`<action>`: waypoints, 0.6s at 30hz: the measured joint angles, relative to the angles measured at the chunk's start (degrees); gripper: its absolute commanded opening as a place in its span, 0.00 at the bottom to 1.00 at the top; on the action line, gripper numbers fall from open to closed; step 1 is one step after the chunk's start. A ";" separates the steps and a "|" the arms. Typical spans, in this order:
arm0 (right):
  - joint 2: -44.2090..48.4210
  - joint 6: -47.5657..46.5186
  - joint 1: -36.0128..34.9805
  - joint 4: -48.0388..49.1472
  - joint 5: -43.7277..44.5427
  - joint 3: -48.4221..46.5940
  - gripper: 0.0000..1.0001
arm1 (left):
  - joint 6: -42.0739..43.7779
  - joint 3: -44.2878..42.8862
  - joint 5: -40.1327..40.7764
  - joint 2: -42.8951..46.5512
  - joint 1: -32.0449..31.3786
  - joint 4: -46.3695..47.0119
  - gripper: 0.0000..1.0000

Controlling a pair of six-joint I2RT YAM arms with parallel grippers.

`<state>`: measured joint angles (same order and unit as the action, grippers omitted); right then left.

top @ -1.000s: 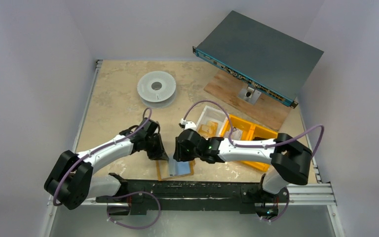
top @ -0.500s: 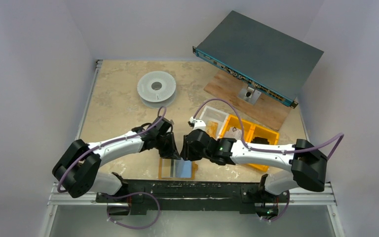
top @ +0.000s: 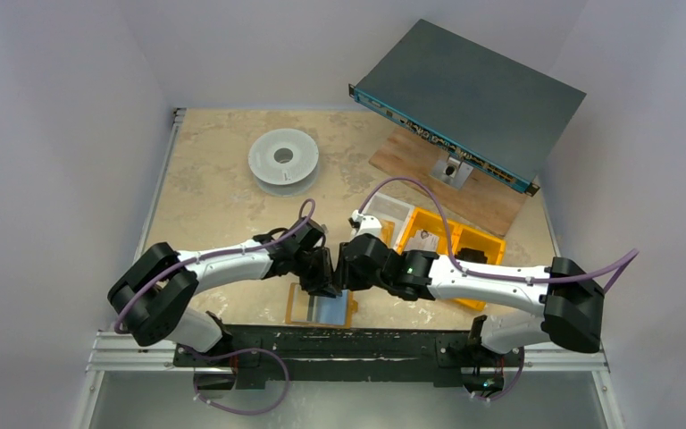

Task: Take the credit cards out of the card holder
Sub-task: Remove the credit card from the card holder.

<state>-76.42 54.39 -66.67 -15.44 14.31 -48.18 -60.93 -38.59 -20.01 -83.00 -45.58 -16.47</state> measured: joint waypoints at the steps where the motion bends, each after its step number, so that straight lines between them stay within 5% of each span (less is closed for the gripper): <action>1: 0.00 0.02 0.00 -0.15 0.17 0.02 0.31 | -0.17 0.00 -0.20 -0.15 -0.15 0.37 0.25; 18: 0.00 0.44 -0.44 0.72 1.20 0.87 0.31 | -0.42 0.00 0.55 1.75 0.87 -2.01 0.41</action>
<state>-76.42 54.83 -67.11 -14.72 15.51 -47.31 -61.34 -38.59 -19.46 -81.25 -44.71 -18.48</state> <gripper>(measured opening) 0.310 0.380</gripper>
